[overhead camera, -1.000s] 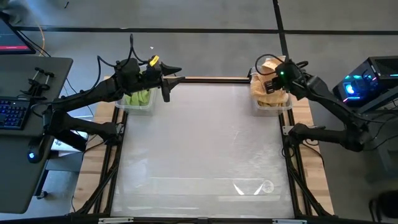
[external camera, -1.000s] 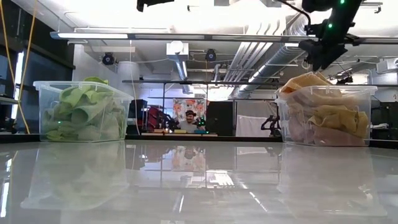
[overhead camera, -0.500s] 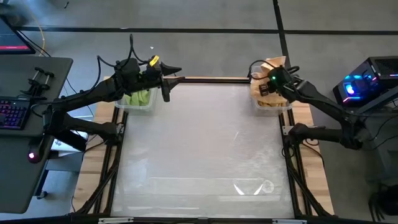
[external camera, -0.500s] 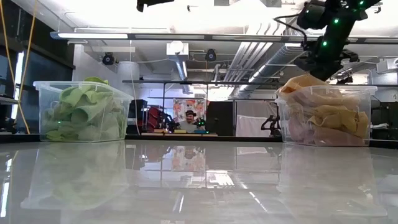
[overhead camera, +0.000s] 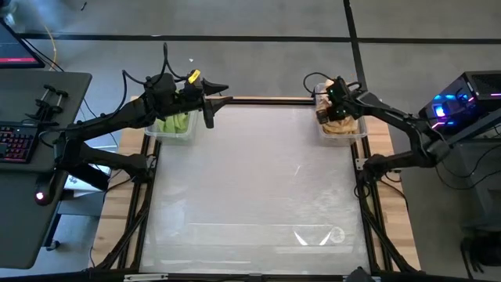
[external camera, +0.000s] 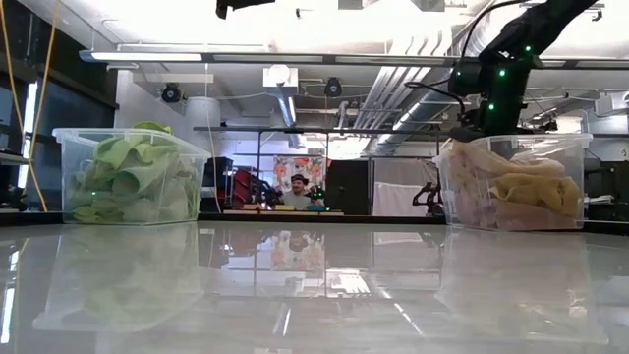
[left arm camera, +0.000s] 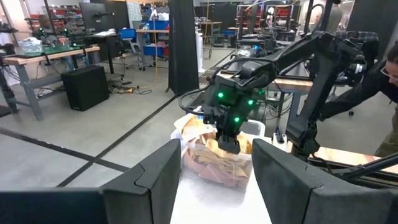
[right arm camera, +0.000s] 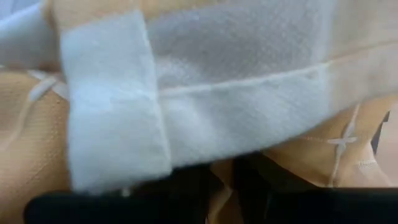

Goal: Sort towels by color in basket
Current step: Put the light yellow kitchen towel into the right transparent bin

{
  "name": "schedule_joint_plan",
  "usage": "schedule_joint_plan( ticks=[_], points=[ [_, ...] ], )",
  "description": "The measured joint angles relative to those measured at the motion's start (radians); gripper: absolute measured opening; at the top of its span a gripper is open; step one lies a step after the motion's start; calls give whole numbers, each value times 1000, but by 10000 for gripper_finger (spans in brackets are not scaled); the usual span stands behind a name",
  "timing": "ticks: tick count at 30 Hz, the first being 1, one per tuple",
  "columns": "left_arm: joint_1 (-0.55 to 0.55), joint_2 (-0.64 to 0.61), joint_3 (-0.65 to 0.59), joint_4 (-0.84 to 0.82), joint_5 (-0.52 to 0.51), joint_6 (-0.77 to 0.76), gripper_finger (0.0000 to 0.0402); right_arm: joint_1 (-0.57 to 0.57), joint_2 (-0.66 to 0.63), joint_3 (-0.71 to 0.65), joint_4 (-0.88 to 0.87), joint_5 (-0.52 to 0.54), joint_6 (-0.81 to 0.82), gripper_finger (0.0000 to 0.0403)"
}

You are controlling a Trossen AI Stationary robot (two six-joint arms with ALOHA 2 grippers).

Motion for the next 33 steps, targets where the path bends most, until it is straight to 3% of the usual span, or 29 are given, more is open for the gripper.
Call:
schedule_joint_plan(
  ticks=[5,10,14,17,21,27,33],
  points=[
    [0,0,0,0,0,0,186,-7,-26,54,-112,3,8,70],
    [0,0,0,0,0,0,186,-6,-78,183,-272,-22,26,124],
    [0,0,0,0,0,0,186,-6,-87,323,-451,-105,59,159],
    [0,0,0,0,0,0,186,-6,-87,394,-454,-195,64,166],
    [0,0,0,0,0,0,186,-12,-89,415,-294,-290,45,152],
    [0,0,0,0,0,0,186,-78,-41,274,-31,-245,46,101],
    [0,0,0,1,0,0,186,-121,-14,109,14,-200,72,32]
  ],
)
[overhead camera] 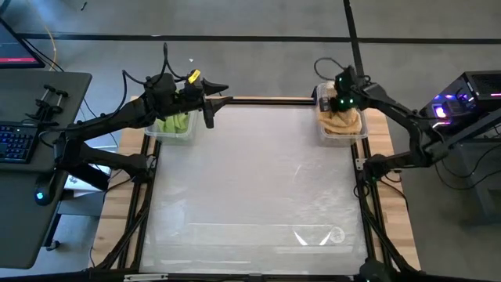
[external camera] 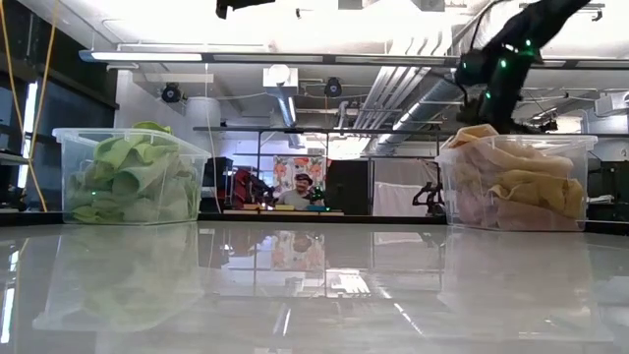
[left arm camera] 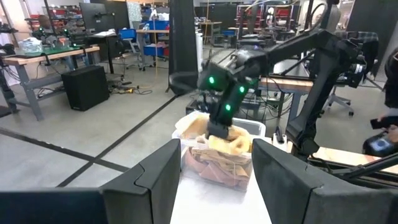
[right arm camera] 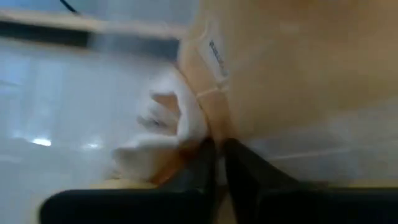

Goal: Sort towels by color in basket
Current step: Put the light yellow kitchen towel into the right transparent bin, then return to Home Position

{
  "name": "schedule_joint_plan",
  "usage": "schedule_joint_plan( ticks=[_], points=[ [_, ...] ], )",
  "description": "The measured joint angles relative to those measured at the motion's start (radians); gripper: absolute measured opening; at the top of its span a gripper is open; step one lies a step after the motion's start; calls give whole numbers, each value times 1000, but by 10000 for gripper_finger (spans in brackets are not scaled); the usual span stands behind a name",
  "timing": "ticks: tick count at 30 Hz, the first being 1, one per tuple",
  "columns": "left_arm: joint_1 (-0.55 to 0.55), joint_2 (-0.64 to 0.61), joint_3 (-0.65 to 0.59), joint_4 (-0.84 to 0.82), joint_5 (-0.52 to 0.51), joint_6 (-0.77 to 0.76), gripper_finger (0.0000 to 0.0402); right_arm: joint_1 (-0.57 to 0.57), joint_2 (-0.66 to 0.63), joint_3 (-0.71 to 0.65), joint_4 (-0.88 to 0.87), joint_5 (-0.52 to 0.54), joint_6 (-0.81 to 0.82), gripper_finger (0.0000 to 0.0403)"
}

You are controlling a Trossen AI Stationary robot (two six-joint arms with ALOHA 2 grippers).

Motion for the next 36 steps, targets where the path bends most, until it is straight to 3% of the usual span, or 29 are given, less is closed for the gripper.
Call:
schedule_joint_plan(
  ticks=[3,7,12,18,23,28,36],
  points=[
    [0,0,0,2,0,0,186,12,-1,-69,12,31,-25,7],
    [0,0,0,8,0,0,186,28,-2,-77,27,54,-21,10],
    [0,0,0,2,0,-1,186,26,-13,17,-69,63,18,37],
    [0,0,0,21,0,-4,186,26,-17,197,-238,69,-50,104],
    [2,-20,0,30,-1,-57,186,37,-66,322,-303,-90,-141,143],
    [27,-47,0,26,-4,-113,186,101,-214,354,-269,-290,-157,139],
    [63,-76,0,21,-52,-132,186,355,-495,354,-170,-330,-44,120]
  ],
)
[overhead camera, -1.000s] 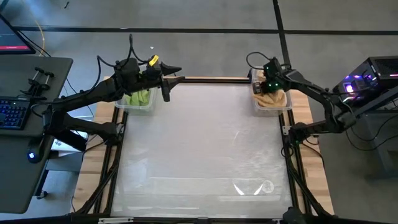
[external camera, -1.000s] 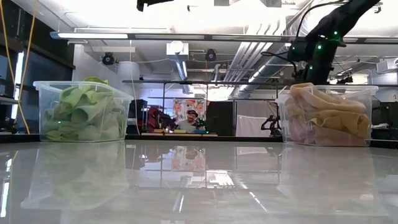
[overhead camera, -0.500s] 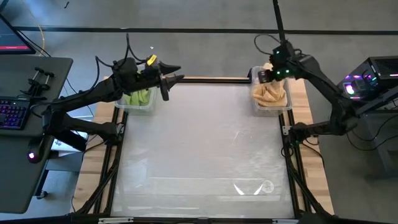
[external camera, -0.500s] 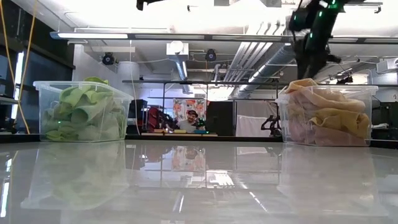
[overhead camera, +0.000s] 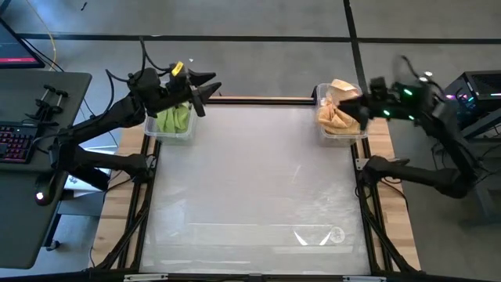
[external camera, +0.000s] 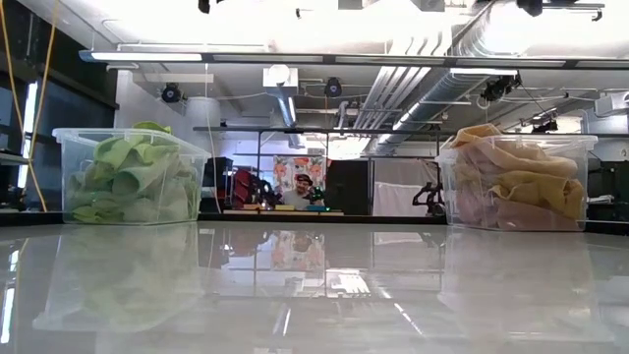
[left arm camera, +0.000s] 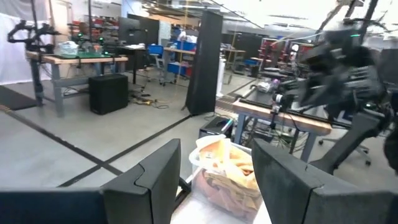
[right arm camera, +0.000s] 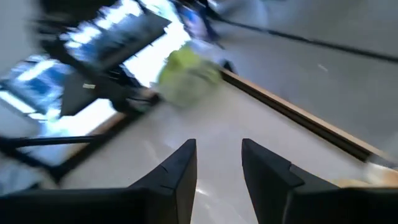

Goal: Sort towels by color in basket
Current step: Return to Home Position

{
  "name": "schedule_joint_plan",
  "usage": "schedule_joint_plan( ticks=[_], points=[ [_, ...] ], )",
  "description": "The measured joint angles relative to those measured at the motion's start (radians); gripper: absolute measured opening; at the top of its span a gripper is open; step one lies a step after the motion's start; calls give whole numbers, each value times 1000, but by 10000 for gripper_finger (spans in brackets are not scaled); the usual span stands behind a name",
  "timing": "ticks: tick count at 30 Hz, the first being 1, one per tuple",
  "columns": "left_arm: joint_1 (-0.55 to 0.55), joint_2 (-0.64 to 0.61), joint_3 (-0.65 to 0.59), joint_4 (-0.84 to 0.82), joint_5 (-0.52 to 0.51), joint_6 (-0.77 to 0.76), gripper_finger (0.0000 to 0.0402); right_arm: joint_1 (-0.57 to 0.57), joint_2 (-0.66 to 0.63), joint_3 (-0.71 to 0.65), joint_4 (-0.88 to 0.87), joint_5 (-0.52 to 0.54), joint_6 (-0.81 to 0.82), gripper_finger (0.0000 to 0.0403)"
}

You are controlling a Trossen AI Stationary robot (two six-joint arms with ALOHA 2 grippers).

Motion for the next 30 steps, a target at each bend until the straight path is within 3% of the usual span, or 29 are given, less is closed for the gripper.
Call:
schedule_joint_plan(
  ticks=[4,12,15,22,30],
  points=[
    [4,0,0,-1,-14,0,186,147,-135,-82,91,0,84,114],
    [3,0,0,-3,-19,-22,186,439,-416,-550,664,-46,253,91],
    [3,0,0,-23,-19,-58,186,522,-486,-690,806,-37,271,82],
    [3,0,0,-62,-19,-139,186,651,-653,-917,887,68,201,60],
    [3,0,0,-61,-19,-211,186,688,-814,-1141,933,237,153,30]
  ],
)
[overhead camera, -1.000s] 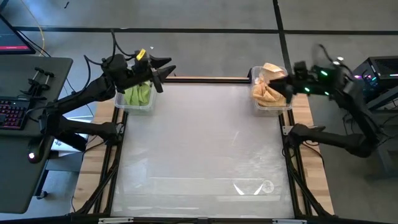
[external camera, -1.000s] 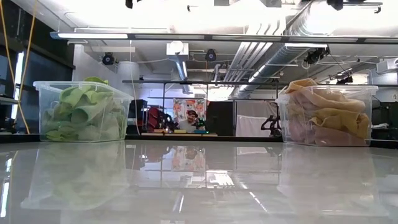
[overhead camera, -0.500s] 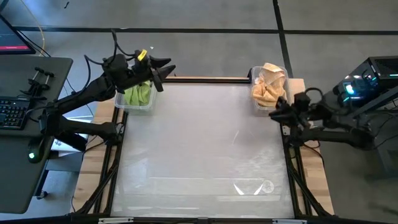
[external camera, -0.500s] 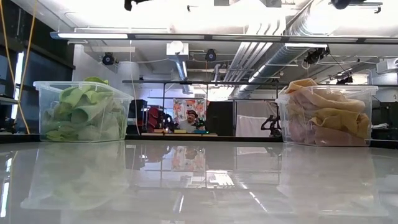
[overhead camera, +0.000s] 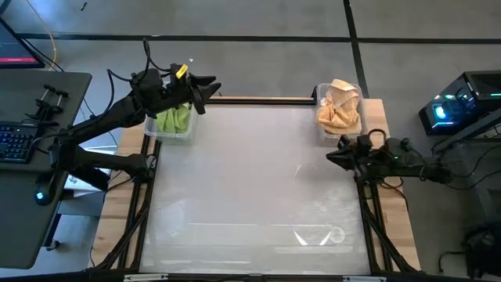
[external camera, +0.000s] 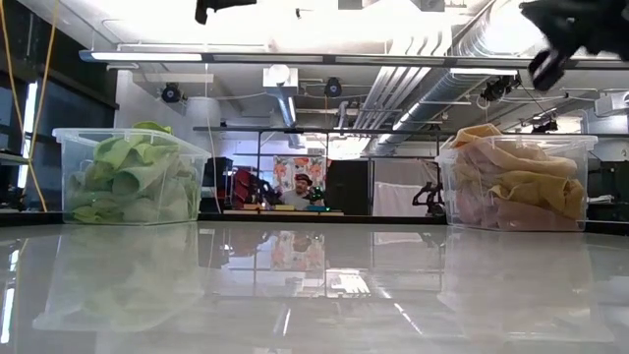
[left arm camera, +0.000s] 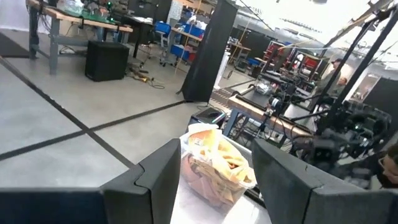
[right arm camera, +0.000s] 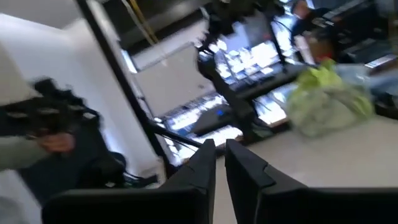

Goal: Sort towels by color in basket
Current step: Return to Home Position

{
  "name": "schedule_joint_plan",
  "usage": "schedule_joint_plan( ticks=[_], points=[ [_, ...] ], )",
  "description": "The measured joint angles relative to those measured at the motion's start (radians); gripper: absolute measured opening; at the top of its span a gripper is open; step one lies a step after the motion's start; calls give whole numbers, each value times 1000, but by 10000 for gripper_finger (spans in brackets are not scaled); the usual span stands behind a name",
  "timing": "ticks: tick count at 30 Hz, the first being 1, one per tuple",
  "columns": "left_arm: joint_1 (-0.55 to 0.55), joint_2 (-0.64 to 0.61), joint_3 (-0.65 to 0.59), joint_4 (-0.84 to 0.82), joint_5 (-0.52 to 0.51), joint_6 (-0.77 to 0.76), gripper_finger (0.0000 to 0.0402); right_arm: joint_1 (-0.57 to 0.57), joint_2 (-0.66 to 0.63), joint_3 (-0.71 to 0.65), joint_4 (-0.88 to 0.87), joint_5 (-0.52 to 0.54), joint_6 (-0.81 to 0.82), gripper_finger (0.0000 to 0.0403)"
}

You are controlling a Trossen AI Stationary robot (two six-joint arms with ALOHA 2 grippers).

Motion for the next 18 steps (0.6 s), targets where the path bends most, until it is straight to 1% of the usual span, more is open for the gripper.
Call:
schedule_joint_plan(
  ticks=[3,8,12,16,18],
  points=[
    [0,0,0,-8,1,-18,186,0,14,-45,4,29,-4,20],
    [0,0,0,-18,8,-27,186,0,14,-127,24,45,21,4],
    [0,0,0,-23,9,-27,186,-1,13,-185,47,60,62,2],
    [0,0,0,-26,20,-27,186,-1,11,-188,33,87,60,1],
    [0,-1,0,-27,21,-27,186,-1,12,-188,27,97,17,1]
  ],
)
